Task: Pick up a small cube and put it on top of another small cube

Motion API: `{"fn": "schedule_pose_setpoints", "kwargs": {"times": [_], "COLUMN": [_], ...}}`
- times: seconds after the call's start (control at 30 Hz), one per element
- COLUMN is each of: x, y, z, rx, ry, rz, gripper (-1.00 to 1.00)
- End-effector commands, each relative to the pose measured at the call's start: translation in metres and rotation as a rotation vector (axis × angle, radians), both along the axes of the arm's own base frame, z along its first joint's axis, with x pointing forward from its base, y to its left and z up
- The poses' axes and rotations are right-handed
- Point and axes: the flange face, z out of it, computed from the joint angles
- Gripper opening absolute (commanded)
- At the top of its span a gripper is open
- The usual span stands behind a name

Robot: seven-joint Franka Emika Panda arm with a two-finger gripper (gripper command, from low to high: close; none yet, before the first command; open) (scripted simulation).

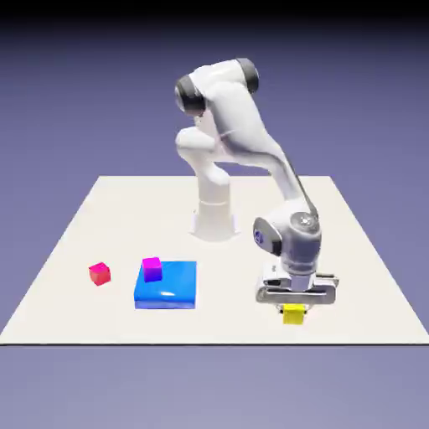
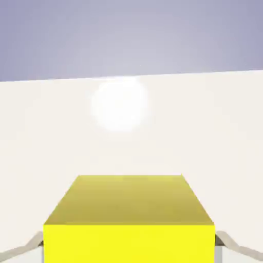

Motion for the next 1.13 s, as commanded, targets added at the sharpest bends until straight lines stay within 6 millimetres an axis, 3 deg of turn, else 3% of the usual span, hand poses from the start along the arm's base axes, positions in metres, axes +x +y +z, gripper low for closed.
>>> {"fn": "schedule_pose_setpoints", "kwargs": {"times": [0.0,0.13,0.27,0.43,0.57,0.63,0.8,0.83,0.87,0.9,1.07,1.1], "x": [0.002,0.002,-0.02,-0.074,-0.134,-0.139,-0.14,-0.14,-0.14,-0.14,-0.139,-0.139], "y": [-0.021,-0.127,-0.226,-0.331,-0.395,-0.399,-0.393,-0.393,-0.393,-0.393,-0.399,-0.399], "z": [0.007,0.029,0.055,0.089,0.113,0.115,0.047,0.046,0.046,0.046,0.114,0.115], "rx": [-0.015,-0.071,-0.093,-0.07,-0.008,-0.001,-0.001,-0.001,-0.001,-0.001,-0.001,-0.001], "ry": [0.002,0.012,0.018,0.015,0.003,0.001,0.001,0.001,0.001,0.001,0.001,0.001], "rz": [-0.05,-0.33,-0.622,-0.994,-1.291,-1.315,-1.315,-1.315,-1.315,-1.315,-1.315,-1.315], "gripper": [-1.0,-1.0,-1.0,-1.0,-1.0,-1.0,-1.0,-1.0,1.0,1.0,1.0,1.0]}}
